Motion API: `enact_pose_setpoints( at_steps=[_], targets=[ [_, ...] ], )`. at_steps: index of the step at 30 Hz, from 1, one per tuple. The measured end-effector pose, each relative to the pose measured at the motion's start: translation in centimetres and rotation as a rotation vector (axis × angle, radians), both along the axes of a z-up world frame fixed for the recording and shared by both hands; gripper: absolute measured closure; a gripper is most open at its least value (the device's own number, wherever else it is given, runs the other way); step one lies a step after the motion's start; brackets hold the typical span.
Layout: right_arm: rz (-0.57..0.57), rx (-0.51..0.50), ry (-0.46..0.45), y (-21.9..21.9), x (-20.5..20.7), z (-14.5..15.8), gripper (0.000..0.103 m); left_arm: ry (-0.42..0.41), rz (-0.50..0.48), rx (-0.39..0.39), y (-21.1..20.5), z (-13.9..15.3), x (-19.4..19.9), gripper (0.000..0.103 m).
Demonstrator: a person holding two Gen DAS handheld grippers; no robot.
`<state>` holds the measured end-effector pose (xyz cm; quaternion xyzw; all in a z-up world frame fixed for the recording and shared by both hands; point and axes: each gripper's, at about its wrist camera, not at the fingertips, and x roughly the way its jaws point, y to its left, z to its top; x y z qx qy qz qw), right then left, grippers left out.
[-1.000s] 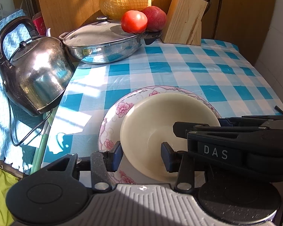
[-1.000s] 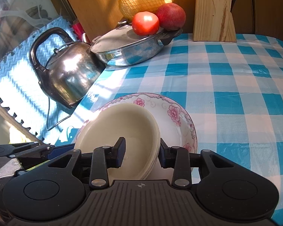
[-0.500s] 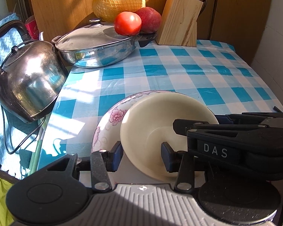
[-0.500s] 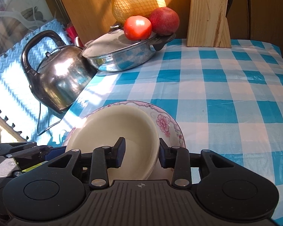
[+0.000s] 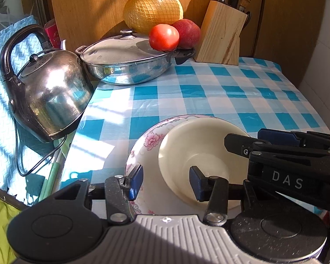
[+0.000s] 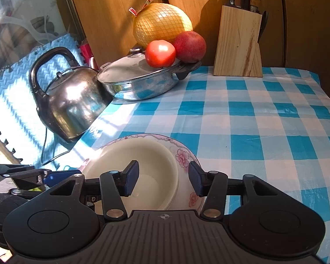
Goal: Organize plates and bowls
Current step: 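Lower the nested bowls onto the top pink-flowered plate with both grippers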
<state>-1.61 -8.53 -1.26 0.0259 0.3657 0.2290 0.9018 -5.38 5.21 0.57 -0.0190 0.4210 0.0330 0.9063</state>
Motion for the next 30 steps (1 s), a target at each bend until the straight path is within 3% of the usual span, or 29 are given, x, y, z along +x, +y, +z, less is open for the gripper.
enact_pose_setpoints(
  at_steps=[8,18,30],
  targets=[
    [-0.028,0.035,-0.108,-1.1,-2.9,2.0,0.038,-0.052,0.012,0.008,0.1,2.0,-2.0,0.061],
    [-0.004,0.042,-0.165,-1.8,-6.2,3.1,0.033,-0.105,0.011,0.039,-0.3,3.7,-4.9,0.057],
    [-0.011,0.042,-0.137,-3.4,-9.7,2.0,0.029,-0.025,-0.029,0.044,-0.9,1.5,-8.2,0.054]
  ],
)
